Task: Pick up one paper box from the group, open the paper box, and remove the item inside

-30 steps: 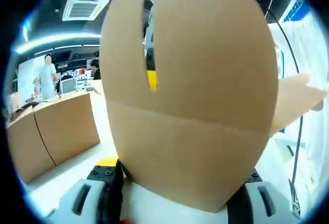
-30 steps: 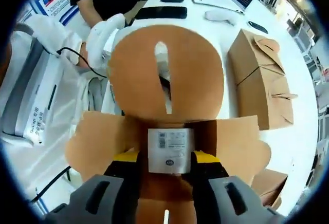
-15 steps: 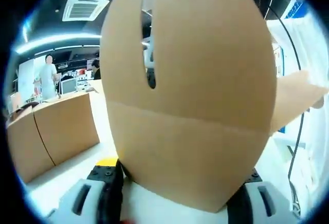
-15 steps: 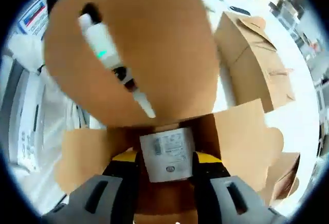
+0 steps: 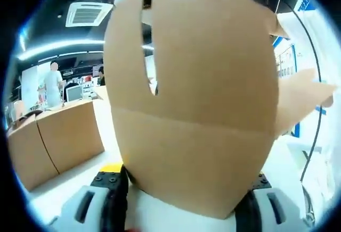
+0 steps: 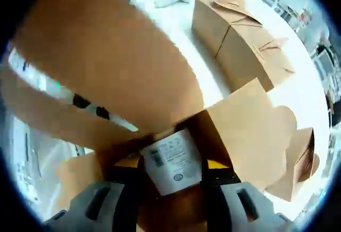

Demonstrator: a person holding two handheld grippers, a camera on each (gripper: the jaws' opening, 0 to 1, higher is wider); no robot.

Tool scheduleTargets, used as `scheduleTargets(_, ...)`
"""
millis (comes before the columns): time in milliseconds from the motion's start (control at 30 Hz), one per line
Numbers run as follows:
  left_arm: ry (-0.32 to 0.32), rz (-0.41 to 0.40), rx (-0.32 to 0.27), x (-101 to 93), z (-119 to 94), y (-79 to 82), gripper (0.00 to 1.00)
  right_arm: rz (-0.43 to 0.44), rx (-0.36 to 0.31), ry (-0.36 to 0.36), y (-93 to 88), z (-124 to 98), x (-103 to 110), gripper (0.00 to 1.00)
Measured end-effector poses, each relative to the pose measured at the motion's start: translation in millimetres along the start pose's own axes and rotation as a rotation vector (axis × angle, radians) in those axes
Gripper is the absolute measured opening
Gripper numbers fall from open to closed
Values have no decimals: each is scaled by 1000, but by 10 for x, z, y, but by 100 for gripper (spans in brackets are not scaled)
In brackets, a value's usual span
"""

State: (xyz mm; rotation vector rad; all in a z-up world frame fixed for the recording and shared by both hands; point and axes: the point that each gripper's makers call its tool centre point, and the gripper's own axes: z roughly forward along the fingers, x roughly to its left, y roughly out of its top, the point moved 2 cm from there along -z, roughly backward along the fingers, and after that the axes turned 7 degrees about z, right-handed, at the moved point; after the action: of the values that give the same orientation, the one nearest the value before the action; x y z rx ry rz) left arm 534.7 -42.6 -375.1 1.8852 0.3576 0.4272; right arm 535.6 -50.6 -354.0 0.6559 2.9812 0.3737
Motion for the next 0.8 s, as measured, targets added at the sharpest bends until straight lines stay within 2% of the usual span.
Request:
scheduleTargets(67,-1,-1,0,-3,-3,-1,81,-24,-16,15,-15,40,20,46)
scheduleTargets(333,-3,-6,2,-9,6,-5,81,38,-101,129,55,79,16,49)
scheduleTargets(433,-2,-11,5,-8,13,-9,81,74,-81,165,91,113,2,52)
scheduleTargets(633,6,-12,6,-1,45,1,83,63,-70,227,89,189,-21,54)
scheduleTargets(800,58,25,-6,17,152,70,88,21,-42,243,90,194,-39,52)
